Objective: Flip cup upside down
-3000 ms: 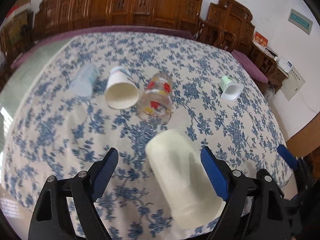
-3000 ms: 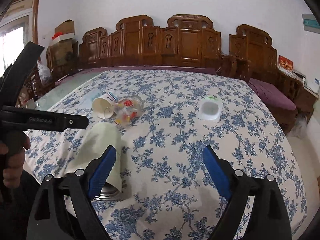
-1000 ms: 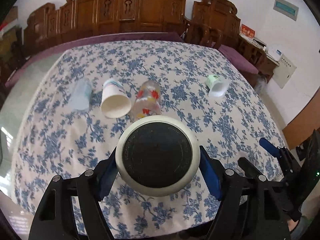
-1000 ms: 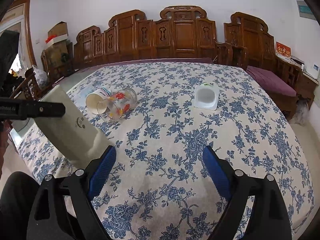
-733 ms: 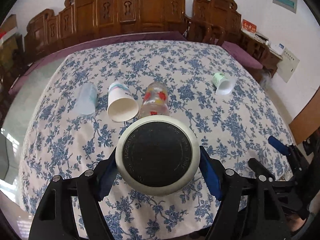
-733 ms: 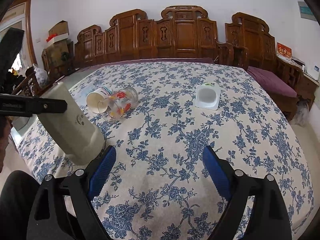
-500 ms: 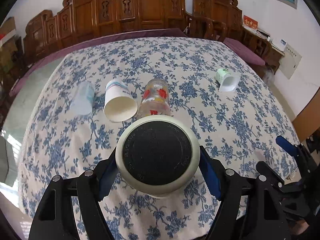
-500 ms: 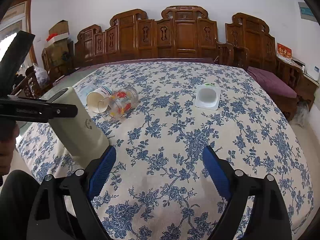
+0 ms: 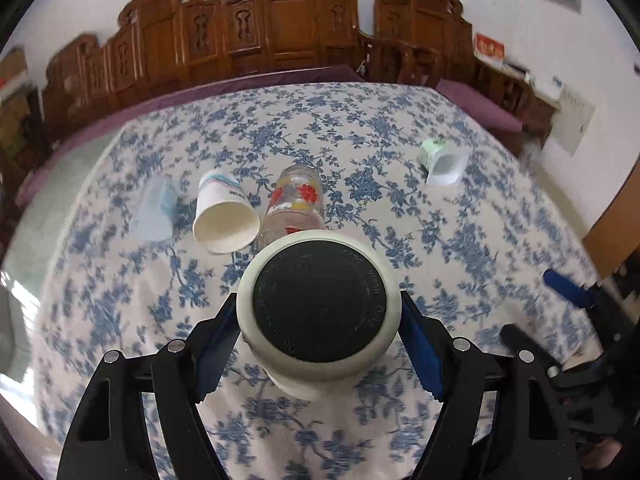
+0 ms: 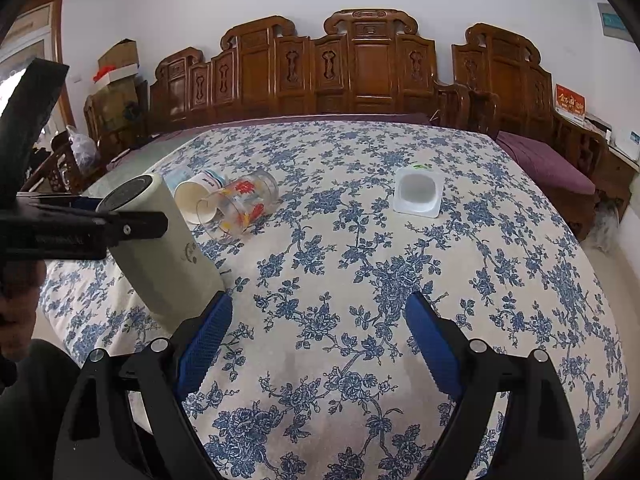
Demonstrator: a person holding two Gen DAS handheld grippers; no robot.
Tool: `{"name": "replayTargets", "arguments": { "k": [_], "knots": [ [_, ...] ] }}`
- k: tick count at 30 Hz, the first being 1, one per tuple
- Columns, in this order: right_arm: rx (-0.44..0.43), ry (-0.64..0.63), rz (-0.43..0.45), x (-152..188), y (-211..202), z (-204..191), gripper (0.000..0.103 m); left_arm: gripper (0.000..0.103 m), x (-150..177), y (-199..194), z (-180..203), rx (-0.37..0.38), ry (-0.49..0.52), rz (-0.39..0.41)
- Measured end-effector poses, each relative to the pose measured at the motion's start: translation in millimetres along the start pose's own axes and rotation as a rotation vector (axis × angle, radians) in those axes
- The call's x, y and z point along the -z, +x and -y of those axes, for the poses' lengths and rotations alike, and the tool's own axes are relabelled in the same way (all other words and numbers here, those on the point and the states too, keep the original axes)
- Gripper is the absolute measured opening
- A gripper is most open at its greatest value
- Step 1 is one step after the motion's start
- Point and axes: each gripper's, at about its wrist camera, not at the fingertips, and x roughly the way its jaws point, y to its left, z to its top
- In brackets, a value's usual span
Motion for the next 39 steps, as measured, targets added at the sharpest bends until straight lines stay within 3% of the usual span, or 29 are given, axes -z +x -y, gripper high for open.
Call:
{"name": "replayTargets", "arguments": {
  "k": [13,18,21,26,39],
  "knots": [
    [0.010,0.011,-0.020,2.9,6.8,0.9,0.090,0.075,28.5,-24.8,-13.4,0.019,-0.045,0.029],
    [0.006,0.031,-0.032,3.1,7.4,1.2,0.090,0.082,45.3,-40.2,-24.5,0.003,-0.064,0.053],
    [-0.006,0.048,-0.032,-1.4,1.2,-1.9,0.090,0.092,53.8,-50.3,-31.3,-0.021,-0.071,0.072],
    [-0.017,0.047,0.013,-12.5,-26.1,-15.5,0.100,0.095,63.6,-69.4,-38.8,-0.056,-0.089,0.102],
    [-0.018,0.037,0.190,-23.8,-133.3,-56.1,0.100,0.095,77.7,-165.4,-22.1,-0.100,-0.057,0.335]
  ]
}}
